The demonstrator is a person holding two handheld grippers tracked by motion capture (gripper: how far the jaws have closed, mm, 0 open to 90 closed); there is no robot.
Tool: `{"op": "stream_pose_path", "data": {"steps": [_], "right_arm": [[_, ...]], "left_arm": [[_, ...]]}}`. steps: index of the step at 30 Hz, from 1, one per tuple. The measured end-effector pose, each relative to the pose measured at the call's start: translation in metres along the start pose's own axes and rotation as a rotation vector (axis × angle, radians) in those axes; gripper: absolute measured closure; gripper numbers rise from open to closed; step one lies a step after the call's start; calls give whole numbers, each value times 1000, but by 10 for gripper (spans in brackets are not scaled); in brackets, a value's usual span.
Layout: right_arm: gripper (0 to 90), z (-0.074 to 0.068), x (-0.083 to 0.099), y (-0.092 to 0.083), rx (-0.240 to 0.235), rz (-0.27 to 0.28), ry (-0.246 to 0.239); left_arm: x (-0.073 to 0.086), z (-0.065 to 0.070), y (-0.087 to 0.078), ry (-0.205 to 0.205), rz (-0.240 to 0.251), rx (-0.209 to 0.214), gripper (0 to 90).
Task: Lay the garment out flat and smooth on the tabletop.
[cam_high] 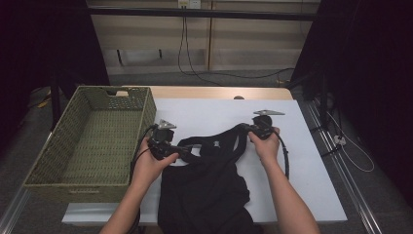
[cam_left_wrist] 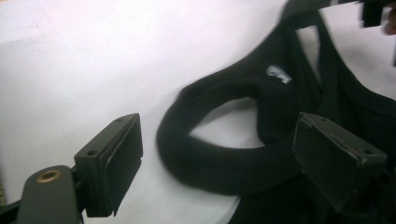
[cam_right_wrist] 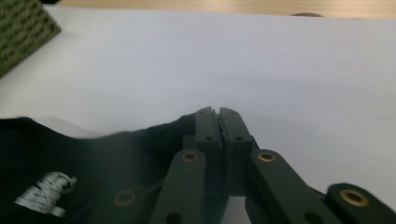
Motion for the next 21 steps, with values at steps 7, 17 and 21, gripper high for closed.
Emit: {"op": "stream_pose_path", "data": {"steps": [7,17,21], "right_arm": [[874,49,3,-31,86,3,48],[869,48,13,-26,87,-4,20],[866,45,13,-26,85,-1,16]], "left_arm": [[-6,-7,15,6,-7,20,156],[-22,-21,44,28,-8,12,309],[-25,-28,64,45,-29,-2,359]]}}
Point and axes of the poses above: each handheld gripper's, and its own axes: y roughly forward along the jaws, x roughly out of its underside, z roughly to its right, the point moved 5 cm from there along y, roughly forward along the jaws, and after that the axes turned 14 degrees about y, right-handed, at the moved point
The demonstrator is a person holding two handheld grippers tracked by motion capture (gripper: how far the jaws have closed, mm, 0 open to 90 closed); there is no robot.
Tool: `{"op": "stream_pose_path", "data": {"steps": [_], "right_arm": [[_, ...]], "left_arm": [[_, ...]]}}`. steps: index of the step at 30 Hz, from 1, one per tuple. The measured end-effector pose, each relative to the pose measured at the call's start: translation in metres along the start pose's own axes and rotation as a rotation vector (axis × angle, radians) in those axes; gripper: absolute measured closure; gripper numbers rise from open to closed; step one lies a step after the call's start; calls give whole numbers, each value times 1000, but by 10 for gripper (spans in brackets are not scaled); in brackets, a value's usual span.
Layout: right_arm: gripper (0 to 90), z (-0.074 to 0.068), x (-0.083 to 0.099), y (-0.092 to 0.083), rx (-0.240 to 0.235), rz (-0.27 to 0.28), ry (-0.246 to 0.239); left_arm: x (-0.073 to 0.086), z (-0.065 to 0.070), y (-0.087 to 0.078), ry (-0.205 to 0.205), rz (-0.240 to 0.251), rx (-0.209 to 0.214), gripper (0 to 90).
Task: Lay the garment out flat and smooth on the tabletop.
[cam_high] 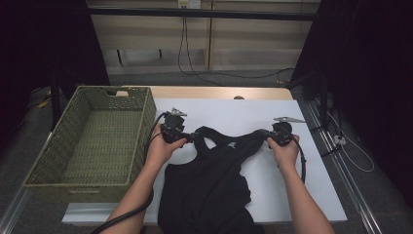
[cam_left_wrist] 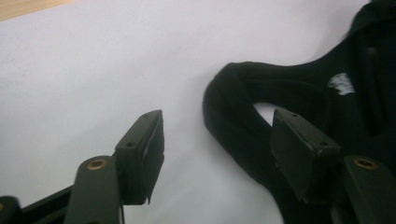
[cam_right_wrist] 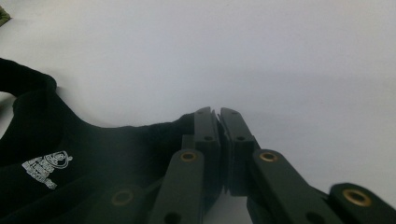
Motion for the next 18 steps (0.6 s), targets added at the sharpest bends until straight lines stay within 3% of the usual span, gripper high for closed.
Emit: {"op": "stream_pose_path", "data": {"steps": [2,4,7,14,18], "right_arm": [[865,-1,0,0,0,0,-1],[864,-2,1,0,0,-1,-3],[864,-5,3,2,-5,-7,-9],[865,-8,6,3,-3,-17,-28],[867,-10,5,4,-8,-16,-31]], "left_arm": [[-1,-4,10,5,-17,8,388],[-1,-6,18,-22,-13,31,411],[1,-12,30,-5,-30,15,446],[-4,-8,52,1,-41,67,581],[-10,0,59,-2,-80,106,728]]}}
Point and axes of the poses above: each handheld gripper's, and its own axes: y roughly forward along the jaws, x roughly out of its underside, z roughly to its right, the point moved 5 cm from there along y, roughly forward along the jaws, and after that the axes turned 14 degrees about y, right-handed, at the moved point
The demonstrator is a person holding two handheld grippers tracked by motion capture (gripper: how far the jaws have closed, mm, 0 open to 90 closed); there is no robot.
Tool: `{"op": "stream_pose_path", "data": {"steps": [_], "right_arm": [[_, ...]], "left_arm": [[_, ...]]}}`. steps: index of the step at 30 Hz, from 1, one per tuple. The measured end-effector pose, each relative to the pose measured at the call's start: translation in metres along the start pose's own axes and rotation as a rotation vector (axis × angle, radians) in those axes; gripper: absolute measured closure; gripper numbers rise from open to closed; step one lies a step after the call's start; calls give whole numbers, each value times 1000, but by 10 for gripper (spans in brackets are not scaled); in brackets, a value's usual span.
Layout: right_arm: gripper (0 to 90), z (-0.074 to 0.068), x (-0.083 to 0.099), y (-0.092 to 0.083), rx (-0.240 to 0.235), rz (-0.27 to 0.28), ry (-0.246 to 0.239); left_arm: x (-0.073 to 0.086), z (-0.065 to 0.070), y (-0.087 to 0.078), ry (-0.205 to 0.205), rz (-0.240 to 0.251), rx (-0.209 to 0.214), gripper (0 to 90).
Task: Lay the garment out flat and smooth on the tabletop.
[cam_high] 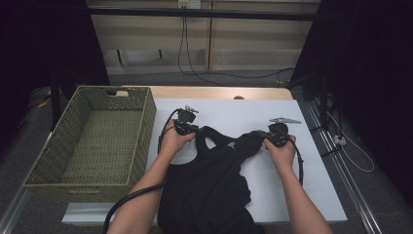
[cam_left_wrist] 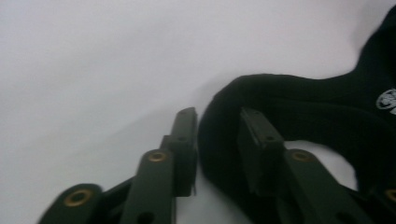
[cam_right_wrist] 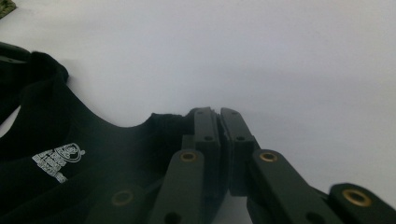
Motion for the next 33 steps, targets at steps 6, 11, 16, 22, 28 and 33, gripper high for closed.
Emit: {"op": "stream_pose_path", "data": {"steps": [6,11,16,22,28,33], "right_arm": [[870,-7,-6,-2,-27,15,3],[871,-14,-16,-7,-48,35,5],[873,-27,-14,-4,-79,18,-19],[874,-44,8,14,-109,-72,-68],[878,-68,29,29,-191,-132,-135],[879,-96,47,22,-296,-196,-225]], "left_arm": [[-16,-7,-17,-68,32,-26,874],[-27,-10,-40,-83,58,-24,881],[-15,-2,-40,-84,38,-19,882],[8,7,-24,-91,-3,-2,884],[11,14,-31,-93,20,22,884],[18,26,-39,-87,35,48,884]]}}
Point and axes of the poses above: each handheld gripper's, and its own axes: y roughly forward along the jaws, x roughly out of its underside, z roughly to its right, the point moved 5 cm from there along y, roughly forward along the jaws, and after that the axes turned 14 degrees about y, right-handed, at the moved point
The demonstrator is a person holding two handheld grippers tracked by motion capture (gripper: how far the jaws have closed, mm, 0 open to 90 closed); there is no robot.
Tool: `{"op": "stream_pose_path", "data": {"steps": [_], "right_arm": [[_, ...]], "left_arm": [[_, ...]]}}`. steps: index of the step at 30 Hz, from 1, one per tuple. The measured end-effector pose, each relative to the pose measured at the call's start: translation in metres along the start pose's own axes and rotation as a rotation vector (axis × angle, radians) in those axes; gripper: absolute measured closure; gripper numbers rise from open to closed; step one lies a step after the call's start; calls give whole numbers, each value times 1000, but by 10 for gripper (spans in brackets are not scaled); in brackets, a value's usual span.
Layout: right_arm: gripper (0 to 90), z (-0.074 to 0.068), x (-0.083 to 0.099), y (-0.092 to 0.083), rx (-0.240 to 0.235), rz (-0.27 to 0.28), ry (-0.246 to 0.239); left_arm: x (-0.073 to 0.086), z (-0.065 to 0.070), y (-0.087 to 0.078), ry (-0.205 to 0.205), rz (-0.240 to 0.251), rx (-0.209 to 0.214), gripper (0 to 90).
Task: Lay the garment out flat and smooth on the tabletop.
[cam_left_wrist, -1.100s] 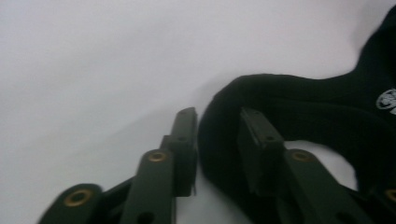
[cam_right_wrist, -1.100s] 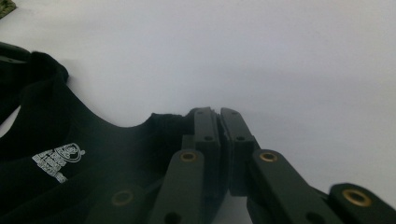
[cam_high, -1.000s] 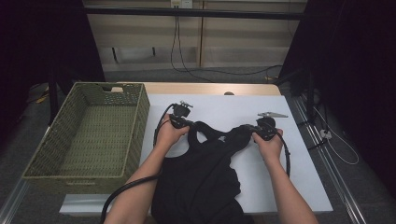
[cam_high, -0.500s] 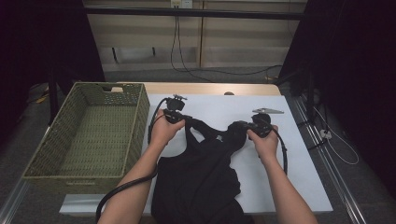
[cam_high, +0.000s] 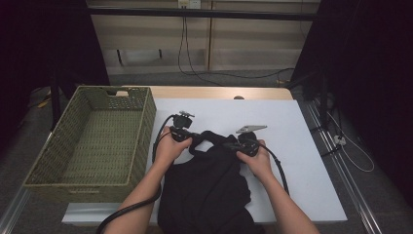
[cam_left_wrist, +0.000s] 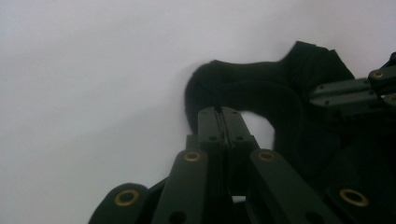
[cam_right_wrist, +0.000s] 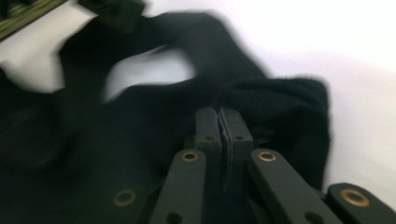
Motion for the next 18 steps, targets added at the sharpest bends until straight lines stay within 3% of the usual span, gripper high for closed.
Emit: {"op": "stream_pose_path", "data": {"steps": [7,11,14,18], "right_arm": [[880,-34,24,-9,-104,-63,-91],[880,-49,38,-13,-156,-72,-102],[881,-59,48,-17,-195,-84,-118],[880,-75,60,-22,-242,-112,-156]], "left_arm": [[7,21,-16,33,53,26,885],[11,32,-26,53,62,38,885],[13,40,-32,56,69,75,885],[13,46,-41,42,74,91,885]]}}
Point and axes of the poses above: each handheld gripper's, and its own axes: y roughly forward along the jaws, x roughly out of its underside, z roughly to its right, the point moved 5 cm from there along y, roughly forward along the jaws, and after that the axes turned 14 degrees about y, right-handed, at the moved point
